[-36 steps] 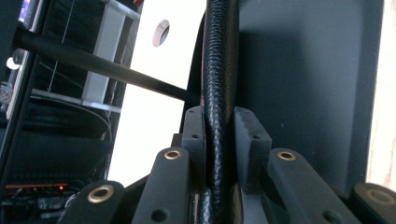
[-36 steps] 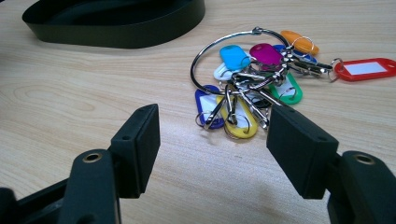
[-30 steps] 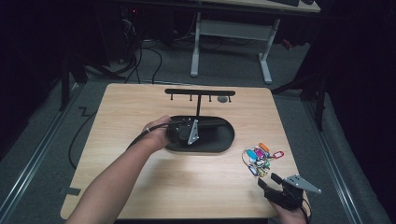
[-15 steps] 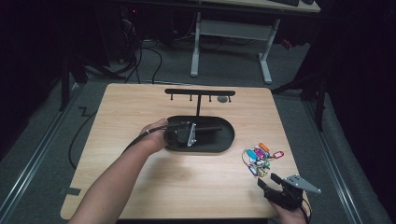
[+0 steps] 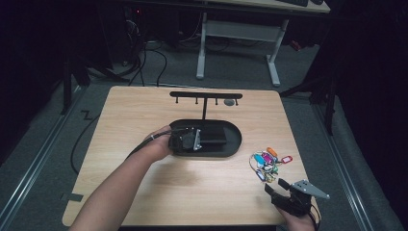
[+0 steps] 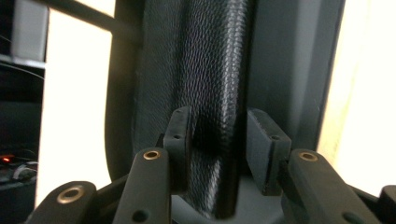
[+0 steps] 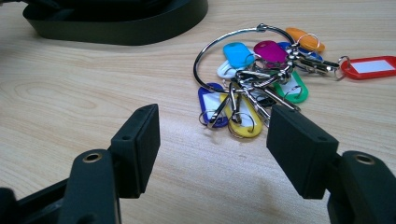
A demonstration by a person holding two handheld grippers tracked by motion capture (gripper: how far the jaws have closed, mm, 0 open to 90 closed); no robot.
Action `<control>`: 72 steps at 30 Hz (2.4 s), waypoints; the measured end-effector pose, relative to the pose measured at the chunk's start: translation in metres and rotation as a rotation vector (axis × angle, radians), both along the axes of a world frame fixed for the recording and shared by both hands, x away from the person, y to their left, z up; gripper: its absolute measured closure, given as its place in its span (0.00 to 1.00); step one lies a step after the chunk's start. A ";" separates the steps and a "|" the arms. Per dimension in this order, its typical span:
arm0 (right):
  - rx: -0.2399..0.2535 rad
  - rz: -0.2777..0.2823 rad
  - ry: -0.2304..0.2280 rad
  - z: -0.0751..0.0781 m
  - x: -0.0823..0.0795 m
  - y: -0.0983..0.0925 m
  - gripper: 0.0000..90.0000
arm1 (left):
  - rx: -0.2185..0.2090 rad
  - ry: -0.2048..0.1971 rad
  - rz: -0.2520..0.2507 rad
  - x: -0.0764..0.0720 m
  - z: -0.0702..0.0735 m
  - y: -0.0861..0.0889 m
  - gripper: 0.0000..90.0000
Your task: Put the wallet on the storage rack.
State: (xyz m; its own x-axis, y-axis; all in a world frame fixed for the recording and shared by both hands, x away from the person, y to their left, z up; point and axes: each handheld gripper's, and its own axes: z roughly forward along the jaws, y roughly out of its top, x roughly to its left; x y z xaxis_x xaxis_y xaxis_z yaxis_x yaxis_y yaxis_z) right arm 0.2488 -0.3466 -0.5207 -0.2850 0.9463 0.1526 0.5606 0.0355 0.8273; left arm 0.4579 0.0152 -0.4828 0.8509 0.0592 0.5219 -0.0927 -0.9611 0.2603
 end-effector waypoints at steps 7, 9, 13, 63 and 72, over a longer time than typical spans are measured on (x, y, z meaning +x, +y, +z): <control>-0.002 0.003 0.002 0.000 0.000 0.001 0.39 | -0.073 0.014 0.050 -0.001 0.012 0.014 0.69; -0.003 0.002 0.002 0.000 0.001 0.001 0.39 | -0.109 0.029 0.059 -0.005 0.017 0.018 0.69; -0.009 0.003 0.004 -0.001 0.002 0.001 0.39 | -0.162 0.042 0.067 -0.018 0.023 0.025 0.68; -0.045 -0.009 -0.014 0.003 0.010 0.016 0.44 | -0.700 0.139 0.333 -0.162 -0.034 0.137 0.59; -0.029 -0.002 0.012 0.005 0.010 0.020 0.50 | -0.719 0.157 0.352 -0.159 -0.033 0.139 0.45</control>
State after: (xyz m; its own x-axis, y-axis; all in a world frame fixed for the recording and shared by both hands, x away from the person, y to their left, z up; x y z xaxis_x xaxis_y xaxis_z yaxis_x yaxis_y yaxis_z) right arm 0.2590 -0.3263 -0.5154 -0.2814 0.9509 0.1289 0.5710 0.0580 0.8189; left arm 0.2994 0.1543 -0.5161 0.7801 0.6118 0.1308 0.2720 -0.5200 0.8097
